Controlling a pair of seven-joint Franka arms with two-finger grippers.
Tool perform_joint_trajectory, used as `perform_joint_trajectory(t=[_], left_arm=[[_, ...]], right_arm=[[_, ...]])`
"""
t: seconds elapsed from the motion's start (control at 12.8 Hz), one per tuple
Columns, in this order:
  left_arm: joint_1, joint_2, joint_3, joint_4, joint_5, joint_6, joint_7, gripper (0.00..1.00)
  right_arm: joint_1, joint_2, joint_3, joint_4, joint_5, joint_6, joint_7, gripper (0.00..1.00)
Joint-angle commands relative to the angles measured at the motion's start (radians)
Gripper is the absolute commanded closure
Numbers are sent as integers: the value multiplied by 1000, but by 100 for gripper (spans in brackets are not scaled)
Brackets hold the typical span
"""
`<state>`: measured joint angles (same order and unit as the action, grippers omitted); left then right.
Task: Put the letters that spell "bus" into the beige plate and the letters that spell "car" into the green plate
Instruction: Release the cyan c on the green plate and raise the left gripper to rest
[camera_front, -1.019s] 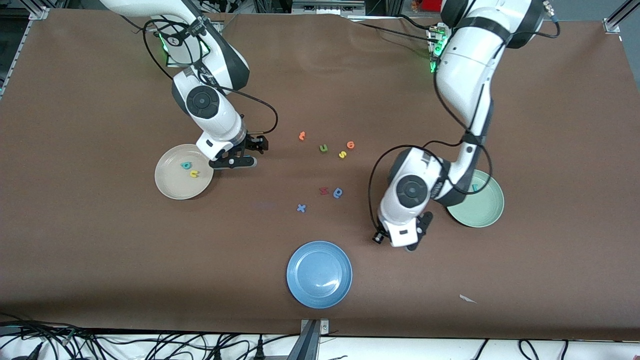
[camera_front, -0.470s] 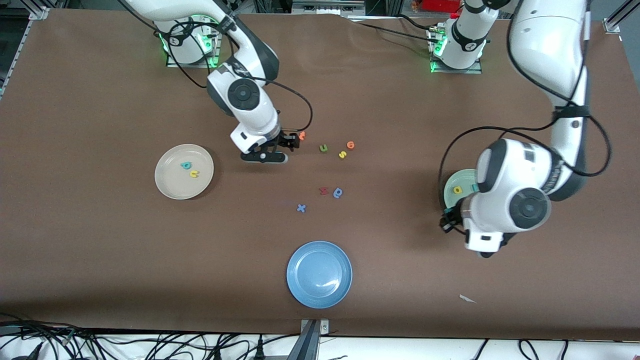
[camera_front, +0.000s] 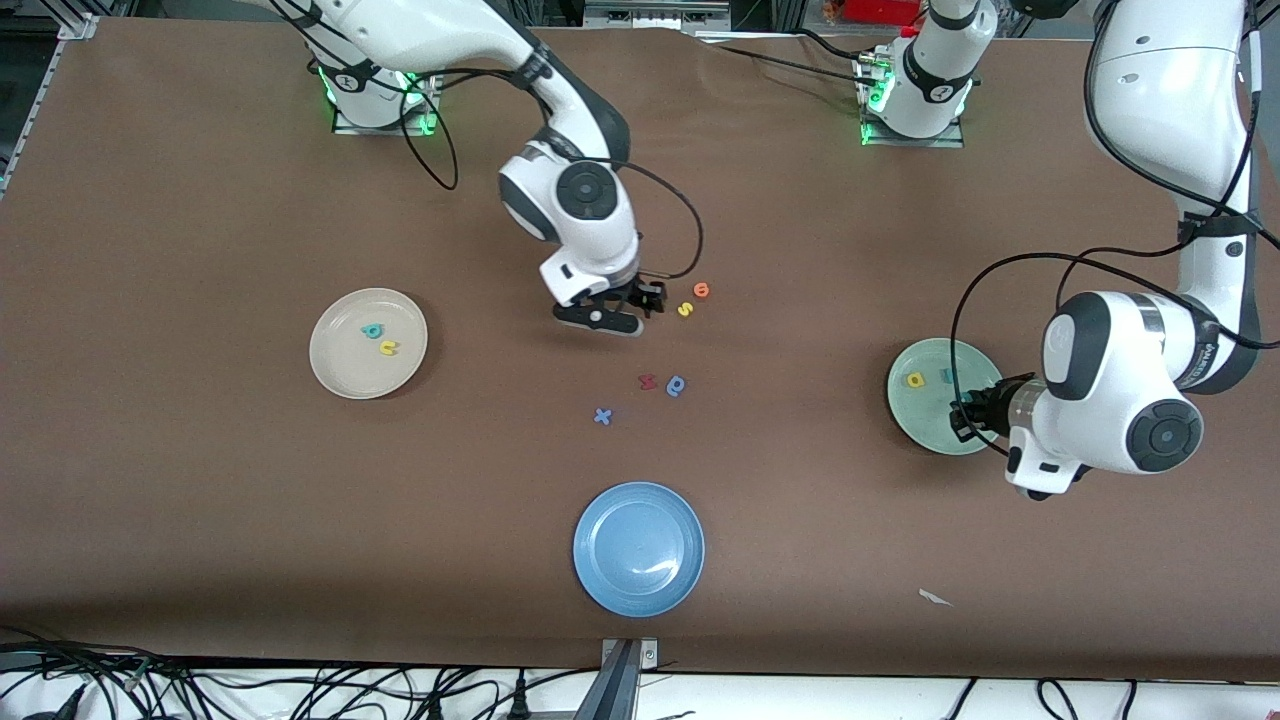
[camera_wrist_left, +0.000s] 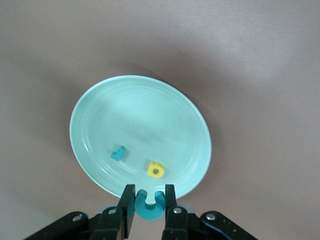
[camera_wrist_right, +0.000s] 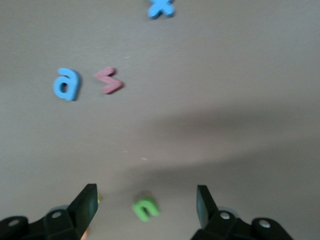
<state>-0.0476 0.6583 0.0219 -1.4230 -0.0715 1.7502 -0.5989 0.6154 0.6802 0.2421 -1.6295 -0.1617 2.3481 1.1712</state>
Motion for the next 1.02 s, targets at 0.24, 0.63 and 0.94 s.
perform_joint_trajectory(t=[0.24, 0.63, 0.94], left_arm=[[23, -121, -5, -321, -7, 250, 74, 99], [43, -80, -5, -358, -7, 405, 76, 94], [66, -75, -7, -349, -8, 413, 119, 33]], right_arm=[[147, 186, -66, 241, -64, -15, 249, 12], [184, 226, -83, 263, -70, -12, 285, 12], [204, 248, -83, 284, -70, -13, 329, 13]])
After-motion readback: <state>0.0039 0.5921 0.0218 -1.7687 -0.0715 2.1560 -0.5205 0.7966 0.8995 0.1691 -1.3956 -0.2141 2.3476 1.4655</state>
